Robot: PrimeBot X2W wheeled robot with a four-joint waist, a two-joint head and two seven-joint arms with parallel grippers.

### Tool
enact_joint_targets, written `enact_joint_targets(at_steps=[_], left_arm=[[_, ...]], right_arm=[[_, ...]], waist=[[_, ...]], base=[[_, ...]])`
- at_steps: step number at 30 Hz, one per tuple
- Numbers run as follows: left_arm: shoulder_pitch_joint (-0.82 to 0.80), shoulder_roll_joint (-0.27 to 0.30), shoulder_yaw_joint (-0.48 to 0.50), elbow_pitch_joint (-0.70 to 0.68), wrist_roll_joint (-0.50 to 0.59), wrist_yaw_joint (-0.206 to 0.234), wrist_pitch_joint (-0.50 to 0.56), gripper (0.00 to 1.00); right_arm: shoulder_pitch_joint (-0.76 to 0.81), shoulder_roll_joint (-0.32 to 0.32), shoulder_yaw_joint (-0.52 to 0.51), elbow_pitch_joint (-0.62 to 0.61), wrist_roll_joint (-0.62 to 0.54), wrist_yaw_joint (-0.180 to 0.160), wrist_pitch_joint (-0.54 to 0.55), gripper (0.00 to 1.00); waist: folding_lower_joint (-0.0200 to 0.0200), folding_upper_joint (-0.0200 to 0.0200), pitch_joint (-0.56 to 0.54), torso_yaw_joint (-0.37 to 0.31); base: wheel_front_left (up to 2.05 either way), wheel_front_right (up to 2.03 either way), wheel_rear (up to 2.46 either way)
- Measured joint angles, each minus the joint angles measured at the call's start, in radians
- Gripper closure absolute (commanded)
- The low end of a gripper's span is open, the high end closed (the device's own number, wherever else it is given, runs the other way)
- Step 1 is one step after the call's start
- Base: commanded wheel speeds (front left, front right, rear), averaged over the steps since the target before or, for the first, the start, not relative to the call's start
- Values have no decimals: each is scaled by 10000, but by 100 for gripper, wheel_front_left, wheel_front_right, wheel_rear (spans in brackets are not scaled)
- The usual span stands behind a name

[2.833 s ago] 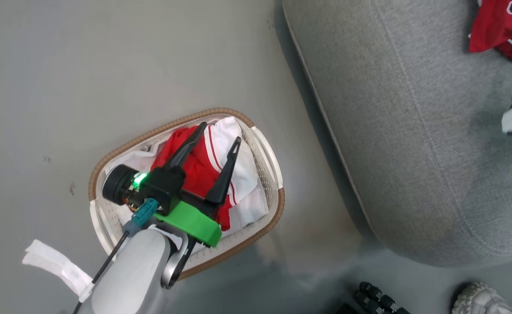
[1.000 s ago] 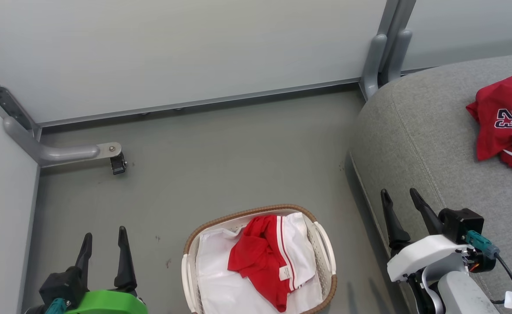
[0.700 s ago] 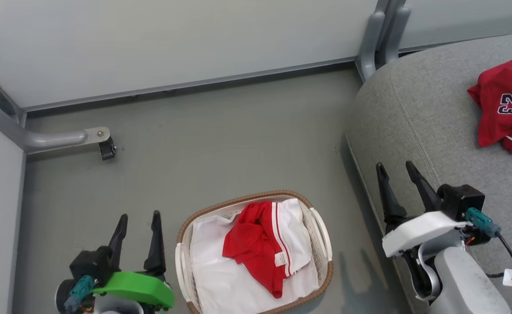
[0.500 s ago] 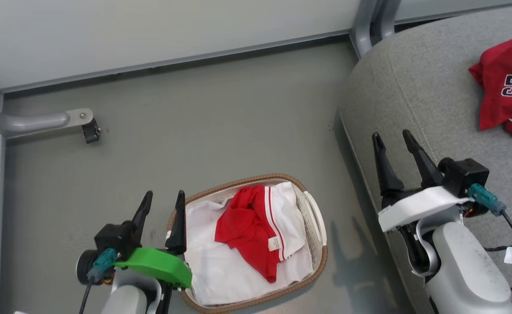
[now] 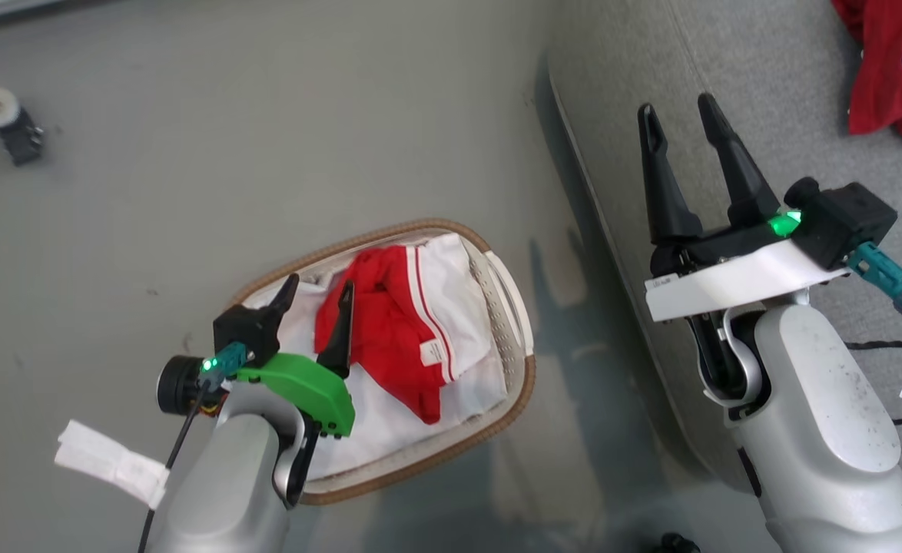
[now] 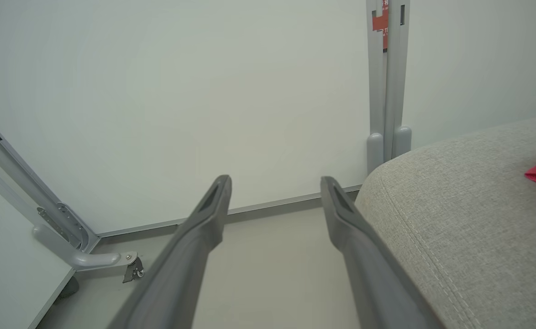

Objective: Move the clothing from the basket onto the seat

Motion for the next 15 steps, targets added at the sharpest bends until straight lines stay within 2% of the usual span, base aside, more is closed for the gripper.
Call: enact_joint_targets(at_steps=[15], left_arm=[[-2675, 621, -642, 3271, 6, -2, 0, 0]], right_arm=[[-724, 182, 270, -1244, 127, 0, -2, 0]], waist=[[2, 0, 2641, -1020]], base=[[0, 0, 0]])
